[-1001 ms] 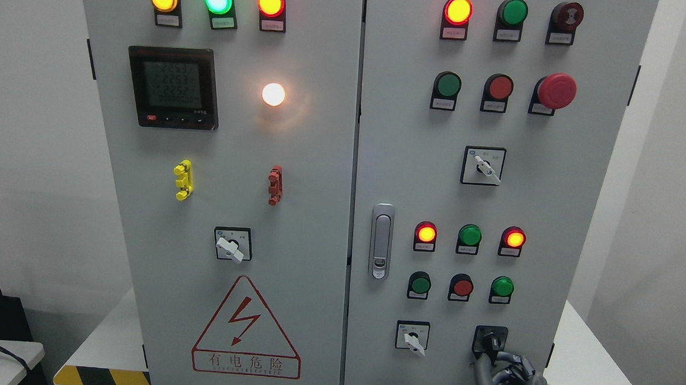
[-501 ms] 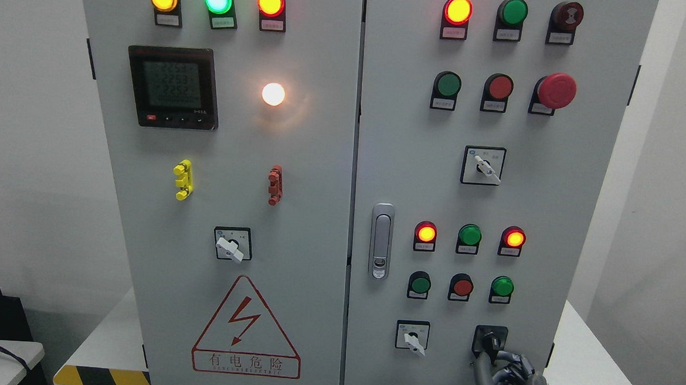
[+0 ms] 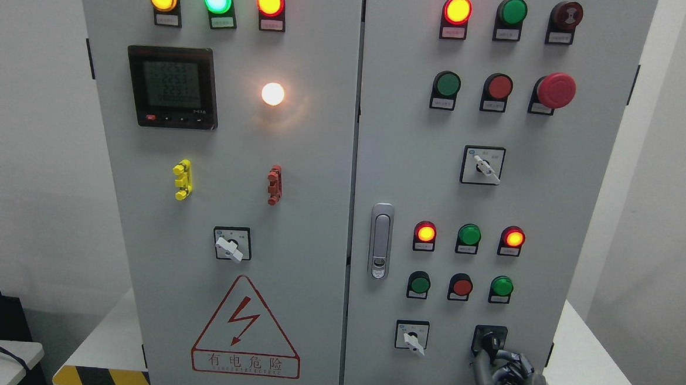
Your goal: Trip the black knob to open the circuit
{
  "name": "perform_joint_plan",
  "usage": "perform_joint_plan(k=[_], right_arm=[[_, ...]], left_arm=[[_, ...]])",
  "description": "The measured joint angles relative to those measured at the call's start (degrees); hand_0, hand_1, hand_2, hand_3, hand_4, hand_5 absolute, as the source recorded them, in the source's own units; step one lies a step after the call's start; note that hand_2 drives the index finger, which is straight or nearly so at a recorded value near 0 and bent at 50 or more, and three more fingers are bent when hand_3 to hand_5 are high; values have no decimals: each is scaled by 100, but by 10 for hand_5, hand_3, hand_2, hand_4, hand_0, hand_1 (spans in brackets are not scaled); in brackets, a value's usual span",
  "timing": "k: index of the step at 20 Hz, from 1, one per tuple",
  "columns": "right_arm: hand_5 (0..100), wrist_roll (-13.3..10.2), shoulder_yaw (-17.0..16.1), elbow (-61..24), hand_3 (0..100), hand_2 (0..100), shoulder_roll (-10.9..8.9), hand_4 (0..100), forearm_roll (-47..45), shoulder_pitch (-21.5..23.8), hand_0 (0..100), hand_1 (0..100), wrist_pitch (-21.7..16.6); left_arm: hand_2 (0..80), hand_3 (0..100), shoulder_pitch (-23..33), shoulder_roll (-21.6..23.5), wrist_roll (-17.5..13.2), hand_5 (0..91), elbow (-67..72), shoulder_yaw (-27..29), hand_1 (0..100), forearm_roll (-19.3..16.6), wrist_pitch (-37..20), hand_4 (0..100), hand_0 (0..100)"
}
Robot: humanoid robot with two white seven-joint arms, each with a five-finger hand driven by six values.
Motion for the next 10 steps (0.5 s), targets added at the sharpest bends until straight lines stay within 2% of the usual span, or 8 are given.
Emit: perform_joint_plan(k=[10], right_arm=[[966,33,0,-1,931,609,0,941,-41,-11,523,691,0]], left_arm=[[0,0,0,0,0,0,0,0,389,0,0,0,120]])
